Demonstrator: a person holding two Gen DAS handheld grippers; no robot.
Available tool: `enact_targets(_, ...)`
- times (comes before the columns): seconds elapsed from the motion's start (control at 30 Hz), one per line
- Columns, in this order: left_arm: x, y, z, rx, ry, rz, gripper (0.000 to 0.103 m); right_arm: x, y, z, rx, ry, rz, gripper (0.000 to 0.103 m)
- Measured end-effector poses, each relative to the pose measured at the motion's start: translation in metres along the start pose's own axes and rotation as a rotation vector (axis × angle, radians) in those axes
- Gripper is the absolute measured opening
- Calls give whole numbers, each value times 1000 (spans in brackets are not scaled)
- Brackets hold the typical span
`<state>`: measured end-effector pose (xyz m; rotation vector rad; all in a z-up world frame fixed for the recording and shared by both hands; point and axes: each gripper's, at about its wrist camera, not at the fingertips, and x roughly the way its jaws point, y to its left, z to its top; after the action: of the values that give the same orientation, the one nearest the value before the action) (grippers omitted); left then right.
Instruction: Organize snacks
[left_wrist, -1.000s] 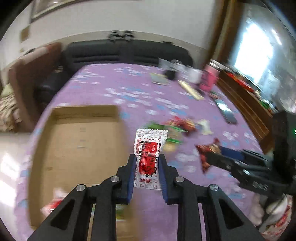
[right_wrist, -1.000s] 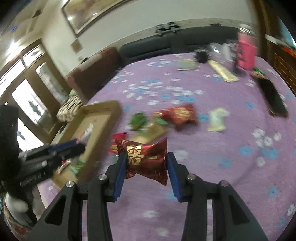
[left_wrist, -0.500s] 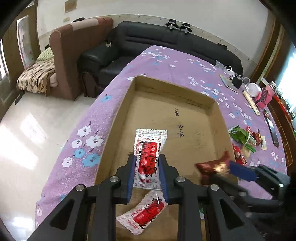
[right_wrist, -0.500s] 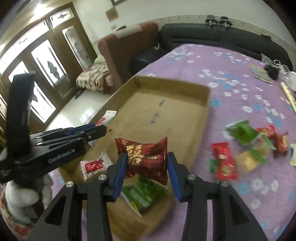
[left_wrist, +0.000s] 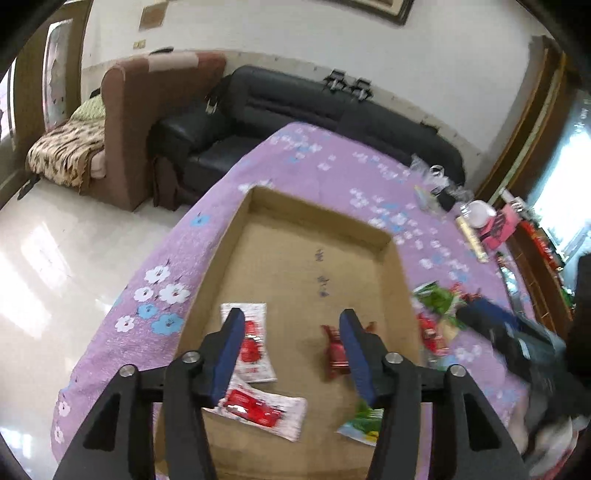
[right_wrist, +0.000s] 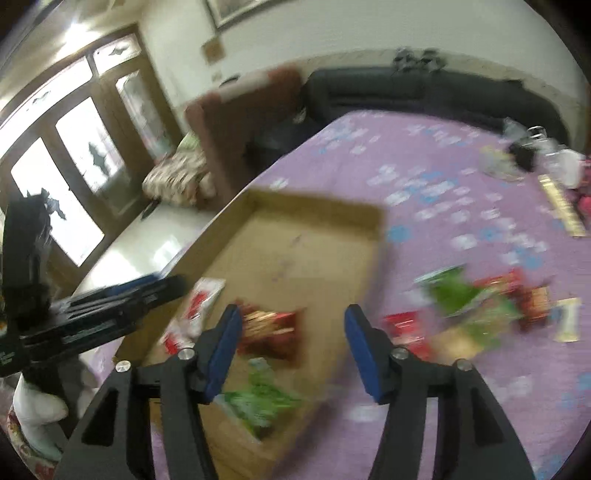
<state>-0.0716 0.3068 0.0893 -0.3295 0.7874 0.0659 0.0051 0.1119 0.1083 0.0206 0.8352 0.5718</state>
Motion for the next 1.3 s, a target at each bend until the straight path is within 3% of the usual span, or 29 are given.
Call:
enact_targets(0.07, -9, -11, -2, 6, -25, -28, 65, -1, -29, 10, 21, -9, -118, 58)
enact_targets(0.23, -21, -49, -8, 52, -34, -107, 65, 65, -71, 34, -38, 145, -324, 58)
enact_targets(0.33, -25, -73, -14, 117, -35, -134, 71, 92, -83, 36, -38, 212, -313, 57)
enact_targets(0.37, -25, -79, -15, 138, -35, -138, 73, 94, -84, 30, -32, 235, -301, 37)
enact_targets(0.4, -25, -85, -16, 159, -34, -141, 73, 97, -85, 26, -23, 265, -287, 25)
enact_targets(0.7, -2, -127, -24, 249, 33, -198, 73, 15, -123, -36, 16, 301, -265, 21)
enact_targets(0.77, 8, -140, -28, 256, 64, -205, 73, -10, -138, -48, 54, 273, -216, 22)
enact_targets(0.83, 24, -153, -29, 257, 103, -187, 73, -39, -153, -54, 108, 190, -164, 33)
enact_targets(0.87, 35, -161, -28, 261, 129, -167, 73, -54, -159, -58, 128, 142, -174, 48)
enact_targets(0.9, 45, -166, -29, 268, 153, -146, 73, -63, -162, -60, 136, 111, -182, 54)
enact_targets(0.97, 71, -180, -28, 299, 203, -101, 73, -80, -165, -66, 147, 56, -181, 54)
enact_targets(1.13, 117, -197, -27, 376, 261, 88, 73, -94, -172, -76, 171, 35, -144, 54)
enact_targets(1.2, 130, -198, -30, 389, 287, 132, 73, -94, -180, -79, 186, 28, -139, 54)
enact_targets(1.23, 134, -201, -32, 417, 290, 149, 69, -95, -184, -81, 198, 26, -131, 54)
enact_targets(1.27, 134, -205, -35, 444, 296, 151, 45, -95, -186, -81, 205, 26, -131, 54)
enact_targets(1.3, 134, -206, -38, 450, 314, 138, 28, -96, -190, -83, 214, 25, -130, 54)
